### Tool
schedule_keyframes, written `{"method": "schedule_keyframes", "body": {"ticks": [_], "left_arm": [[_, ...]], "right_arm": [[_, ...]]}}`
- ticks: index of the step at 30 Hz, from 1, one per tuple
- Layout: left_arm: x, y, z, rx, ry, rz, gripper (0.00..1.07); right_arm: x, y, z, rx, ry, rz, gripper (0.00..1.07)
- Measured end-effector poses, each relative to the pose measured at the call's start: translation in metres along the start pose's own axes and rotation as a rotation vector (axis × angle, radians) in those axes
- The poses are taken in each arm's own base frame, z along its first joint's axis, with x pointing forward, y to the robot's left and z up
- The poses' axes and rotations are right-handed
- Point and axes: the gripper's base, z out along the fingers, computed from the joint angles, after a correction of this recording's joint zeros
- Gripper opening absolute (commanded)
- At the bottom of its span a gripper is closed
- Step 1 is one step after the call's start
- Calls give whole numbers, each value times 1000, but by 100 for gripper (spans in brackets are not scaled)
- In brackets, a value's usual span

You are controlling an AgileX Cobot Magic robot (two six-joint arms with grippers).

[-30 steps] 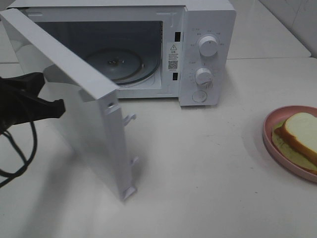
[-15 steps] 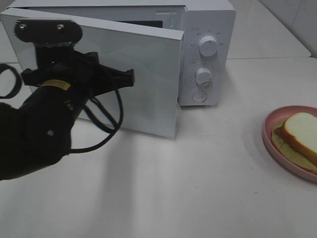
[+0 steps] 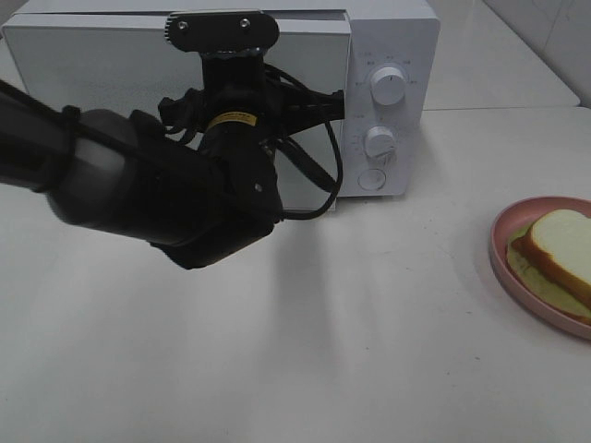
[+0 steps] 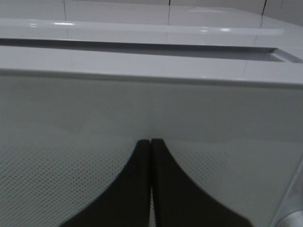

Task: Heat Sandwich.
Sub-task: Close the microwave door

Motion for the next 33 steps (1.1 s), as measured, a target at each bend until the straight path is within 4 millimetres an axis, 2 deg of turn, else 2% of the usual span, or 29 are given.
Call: {"method": "schedule_keyframes", "body": {"ticks": [10,20,27,33], "left_arm": [[9,-27,16,9,18,-51,0],[12,-27,32,38,37,-26,0],[12,-27,33,51,46,-24,0],[9,-39,26,109,82,-36,0]], "right_arm": [[0,0,0,0,0,0,67],[0,0,0,0,0,0,67],[0,0,0,0,0,0,67],[0,0,0,0,0,0,67]]}}
